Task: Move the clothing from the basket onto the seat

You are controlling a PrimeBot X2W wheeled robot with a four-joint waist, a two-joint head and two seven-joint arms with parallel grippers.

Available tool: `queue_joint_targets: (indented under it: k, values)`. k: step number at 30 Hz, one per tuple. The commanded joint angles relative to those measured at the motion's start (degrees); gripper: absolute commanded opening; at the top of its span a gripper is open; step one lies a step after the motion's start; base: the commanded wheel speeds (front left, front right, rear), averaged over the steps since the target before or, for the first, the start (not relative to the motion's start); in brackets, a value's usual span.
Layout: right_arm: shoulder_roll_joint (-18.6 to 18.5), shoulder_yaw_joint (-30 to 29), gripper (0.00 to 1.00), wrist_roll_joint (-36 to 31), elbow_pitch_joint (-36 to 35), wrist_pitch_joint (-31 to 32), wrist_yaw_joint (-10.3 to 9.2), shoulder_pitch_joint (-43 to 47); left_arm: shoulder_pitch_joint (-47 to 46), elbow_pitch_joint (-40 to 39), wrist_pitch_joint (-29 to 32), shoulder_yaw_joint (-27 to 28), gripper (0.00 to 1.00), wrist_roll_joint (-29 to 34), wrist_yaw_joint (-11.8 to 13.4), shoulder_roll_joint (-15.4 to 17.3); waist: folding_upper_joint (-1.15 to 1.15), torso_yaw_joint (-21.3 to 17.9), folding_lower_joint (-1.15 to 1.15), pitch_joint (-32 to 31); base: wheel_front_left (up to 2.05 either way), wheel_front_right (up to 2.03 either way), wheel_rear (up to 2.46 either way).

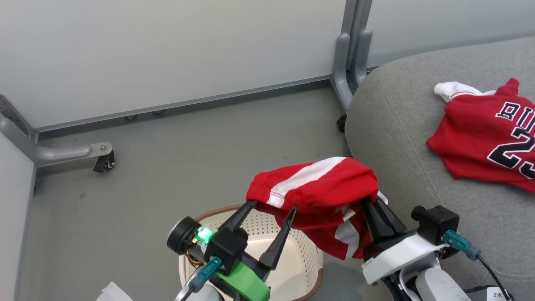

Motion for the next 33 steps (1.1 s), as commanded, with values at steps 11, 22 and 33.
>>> queue_joint_targets:
  k: [11,22,33]
  values:
    - [0.09,-4.76,0.0,-1.25,-3.04,-0.13,-0.06,-0.2,3.6,-1.68,-0.21,1.32,1.0,0.64,-0.49,1.15,0.61,0.79,0.0,0.58,0.0,0.0,0.0]
    - [-1.87,-6.56,0.0,-2.3,-8.29,-0.13,-0.06,3.07,3.63,-2.9,-0.21,3.15,1.0,2.23,-0.34,1.06,0.61,-3.68,0.0,2.34,0.0,0.0,0.0]
    - [-0.84,-8.33,0.0,-2.51,-14.53,-0.13,-0.06,3.62,0.35,-3.68,-0.21,4.63,1.0,3.76,-0.79,2.11,0.61,-15.73,0.0,7.52,0.0,0.0,0.0]
